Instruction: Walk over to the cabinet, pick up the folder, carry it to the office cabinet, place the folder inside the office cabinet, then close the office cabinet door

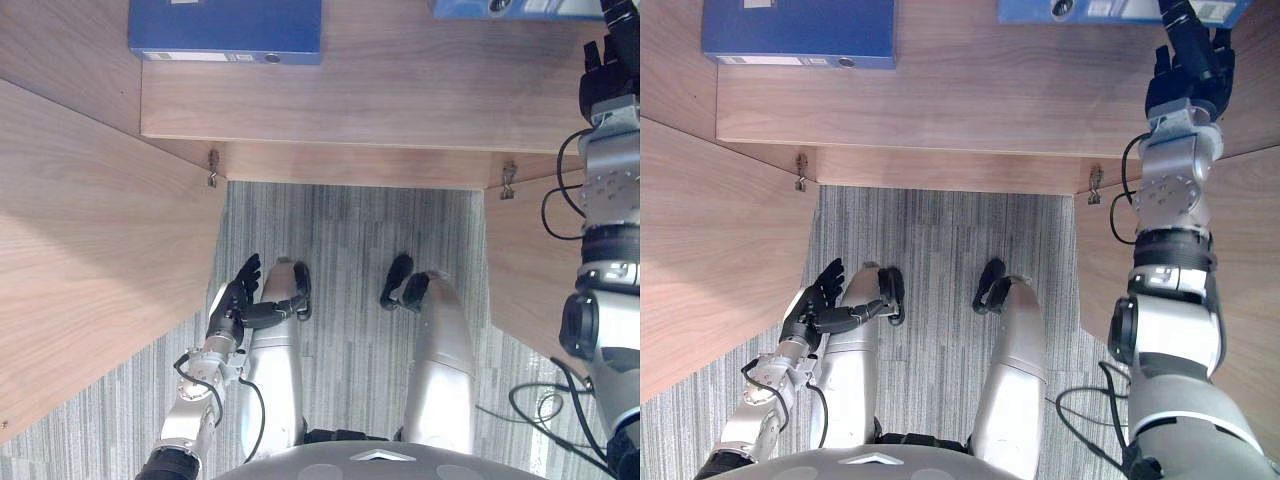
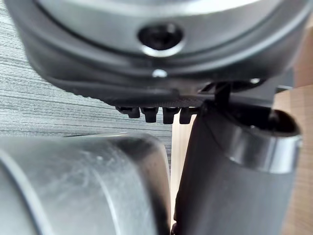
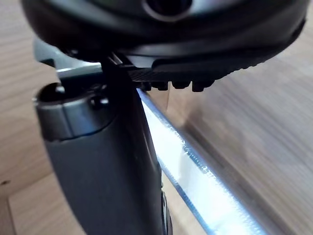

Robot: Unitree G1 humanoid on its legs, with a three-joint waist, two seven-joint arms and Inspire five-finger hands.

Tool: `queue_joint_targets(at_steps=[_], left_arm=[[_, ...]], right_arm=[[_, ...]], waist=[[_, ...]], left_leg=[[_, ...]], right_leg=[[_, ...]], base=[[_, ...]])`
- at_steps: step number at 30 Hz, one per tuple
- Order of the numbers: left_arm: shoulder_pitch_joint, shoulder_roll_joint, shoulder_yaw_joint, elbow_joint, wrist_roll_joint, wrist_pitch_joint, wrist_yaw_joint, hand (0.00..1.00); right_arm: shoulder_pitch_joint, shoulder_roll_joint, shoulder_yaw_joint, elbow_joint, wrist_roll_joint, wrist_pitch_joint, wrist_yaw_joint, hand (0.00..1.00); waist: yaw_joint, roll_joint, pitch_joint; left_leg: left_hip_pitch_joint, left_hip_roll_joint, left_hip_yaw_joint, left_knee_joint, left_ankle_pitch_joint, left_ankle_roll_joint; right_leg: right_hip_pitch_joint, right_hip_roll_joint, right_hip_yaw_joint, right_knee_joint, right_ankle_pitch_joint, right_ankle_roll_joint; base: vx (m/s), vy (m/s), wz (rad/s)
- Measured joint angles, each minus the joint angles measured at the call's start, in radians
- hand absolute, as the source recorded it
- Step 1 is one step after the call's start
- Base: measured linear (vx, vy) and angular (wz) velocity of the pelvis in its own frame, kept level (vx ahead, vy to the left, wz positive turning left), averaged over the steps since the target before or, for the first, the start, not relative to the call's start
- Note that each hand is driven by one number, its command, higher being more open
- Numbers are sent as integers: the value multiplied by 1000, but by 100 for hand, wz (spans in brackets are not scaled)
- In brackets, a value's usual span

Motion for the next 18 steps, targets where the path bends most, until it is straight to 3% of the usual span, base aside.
queue_joint_targets(at_steps=[3,5,8,14,18], left_arm=[[0,0,4,-5,4,0,3,100],[1,0,3,-13,6,10,3,100],[2,1,2,-32,35,20,2,100],[6,27,3,-45,83,24,-5,100],[6,45,2,-54,93,24,-22,100]], right_arm=[[167,77,-14,-230,-14,-5,0,100],[345,179,-14,-409,-40,-8,3,100],[515,269,-13,-496,-38,-8,2,100],[725,289,5,-621,-36,-14,27,100],[781,288,40,-643,-36,-17,64,100]], waist=[[-1,-13,7],[-5,-24,7],[-7,-31,6],[-21,-34,6],[-24,-40,6]], left_leg=[[4,7,1,0,-3,-3],[5,10,2,1,-4,-5],[11,10,4,0,-5,-5],[30,10,8,-3,-10,-6],[42,11,12,-10,-10,-7]], right_leg=[[1,8,3,-1,0,0],[2,9,2,0,-2,-3],[7,7,3,1,-3,-4],[21,7,7,2,-11,-8],[27,7,7,2,-12,-11]], base=[[-1,-9,-6],[-3,-6,-2],[0,0,0],[0,0,0],[0,0,0]])
